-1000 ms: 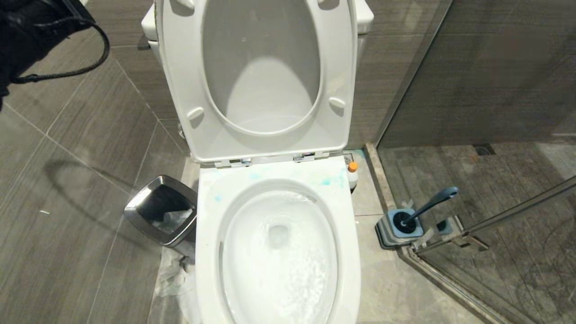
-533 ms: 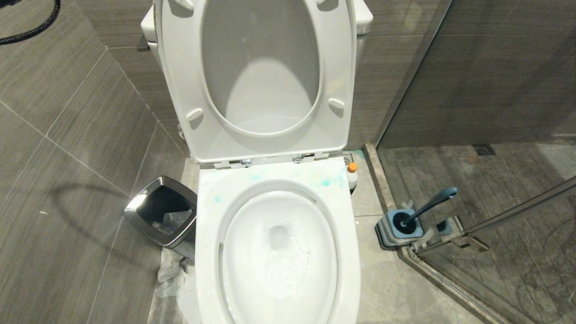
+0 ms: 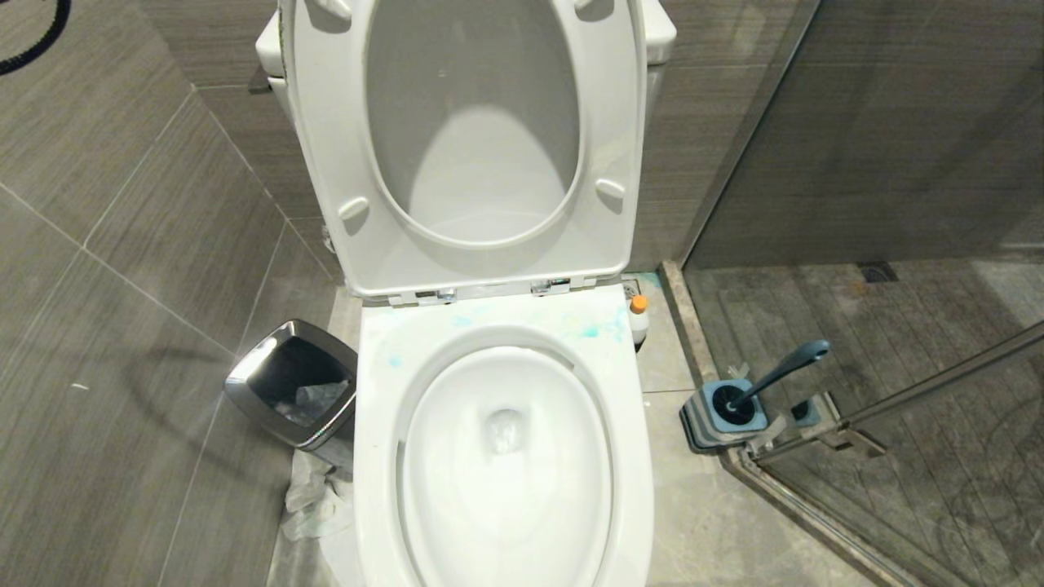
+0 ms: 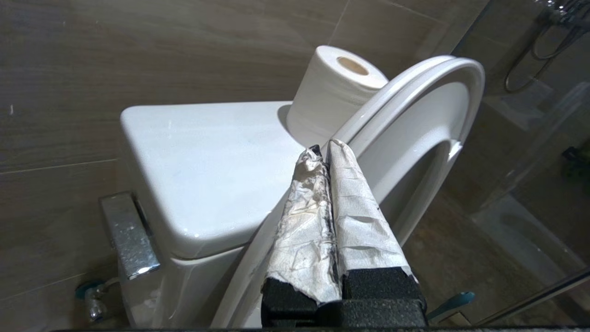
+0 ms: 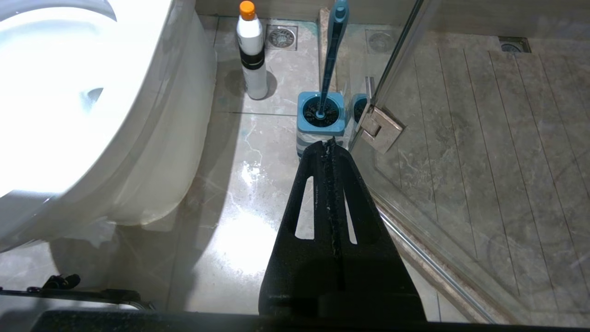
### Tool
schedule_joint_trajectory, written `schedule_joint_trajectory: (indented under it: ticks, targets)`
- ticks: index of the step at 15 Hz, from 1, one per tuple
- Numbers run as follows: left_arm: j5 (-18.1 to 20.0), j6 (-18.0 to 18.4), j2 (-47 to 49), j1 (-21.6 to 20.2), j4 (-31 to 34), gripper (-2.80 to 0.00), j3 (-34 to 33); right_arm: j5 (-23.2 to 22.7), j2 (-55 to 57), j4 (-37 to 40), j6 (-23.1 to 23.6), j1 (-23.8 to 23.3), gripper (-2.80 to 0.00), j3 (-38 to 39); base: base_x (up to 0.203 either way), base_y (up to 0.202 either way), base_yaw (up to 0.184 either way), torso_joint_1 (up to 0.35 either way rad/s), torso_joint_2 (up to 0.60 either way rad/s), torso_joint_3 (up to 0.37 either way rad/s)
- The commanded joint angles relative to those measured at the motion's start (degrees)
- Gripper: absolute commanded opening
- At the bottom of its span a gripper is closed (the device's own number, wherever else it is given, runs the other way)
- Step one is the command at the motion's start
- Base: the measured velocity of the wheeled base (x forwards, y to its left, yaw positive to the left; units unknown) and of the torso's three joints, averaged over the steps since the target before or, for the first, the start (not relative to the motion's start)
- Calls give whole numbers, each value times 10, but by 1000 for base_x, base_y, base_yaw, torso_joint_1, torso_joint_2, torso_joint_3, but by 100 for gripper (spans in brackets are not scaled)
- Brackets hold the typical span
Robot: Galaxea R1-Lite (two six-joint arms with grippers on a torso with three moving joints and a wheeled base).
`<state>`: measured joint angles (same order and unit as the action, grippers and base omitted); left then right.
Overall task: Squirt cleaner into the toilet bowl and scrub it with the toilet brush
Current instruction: Flush the toilet
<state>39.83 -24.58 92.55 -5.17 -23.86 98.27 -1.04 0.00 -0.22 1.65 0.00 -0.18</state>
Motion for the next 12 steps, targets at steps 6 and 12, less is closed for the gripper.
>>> schedule_joint_trajectory:
  ticks: [6,12]
  targets:
    - [38,34,65,8,-18,-280,1,0,1,0,0,0,-280,0,0,0,0,0,0,0]
    - [35,78,104,16,-39,-280,21,0,1,0,0,0,-280,0,0,0,0,0,0,0]
